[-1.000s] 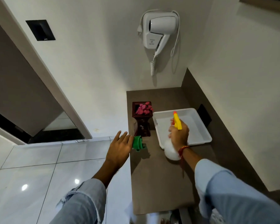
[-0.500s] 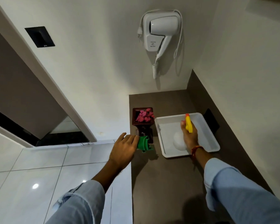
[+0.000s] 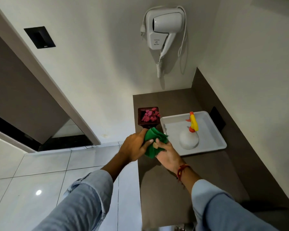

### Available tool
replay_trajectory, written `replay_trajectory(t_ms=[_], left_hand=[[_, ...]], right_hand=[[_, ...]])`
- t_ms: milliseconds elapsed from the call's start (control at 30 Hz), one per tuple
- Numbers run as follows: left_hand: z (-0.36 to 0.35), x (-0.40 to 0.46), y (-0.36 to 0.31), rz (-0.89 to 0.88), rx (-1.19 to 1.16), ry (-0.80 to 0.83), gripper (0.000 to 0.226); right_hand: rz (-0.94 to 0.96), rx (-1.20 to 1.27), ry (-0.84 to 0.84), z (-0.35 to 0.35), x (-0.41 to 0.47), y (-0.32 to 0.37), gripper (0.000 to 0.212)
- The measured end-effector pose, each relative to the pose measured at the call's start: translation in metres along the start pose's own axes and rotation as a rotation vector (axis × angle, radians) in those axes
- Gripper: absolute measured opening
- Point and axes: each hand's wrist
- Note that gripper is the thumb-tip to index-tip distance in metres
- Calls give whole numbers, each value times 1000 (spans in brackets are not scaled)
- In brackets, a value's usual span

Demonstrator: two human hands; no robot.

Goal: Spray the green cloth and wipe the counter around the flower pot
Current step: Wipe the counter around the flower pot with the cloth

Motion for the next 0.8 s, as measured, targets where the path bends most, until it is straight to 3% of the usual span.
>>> replay_trajectory(t_ms=[100, 233, 400, 567, 800], left_hand=[[10, 6, 11, 46, -69, -12, 45], [47, 21, 54, 8, 166, -77, 64], [68, 56, 92, -9, 395, 195, 86], [47, 77, 100, -37, 363, 375, 85], [37, 78, 108, -56, 294, 374, 83]], right_hand=[[25, 25, -163, -1, 1, -1, 54], [-28, 166, -341, 11, -5, -14, 54], [1, 136, -621, 18, -4, -19, 43], [290, -143, -1081, -2, 20, -14, 45], [424, -249, -1036, -43, 55, -17, 40]])
Point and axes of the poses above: each hand's wrist, its own x-axis towards the middle knuckle, its own z-axis out of the back of the hand, y = z × x, and after that the axes turned 6 degrees about -z, right-handed
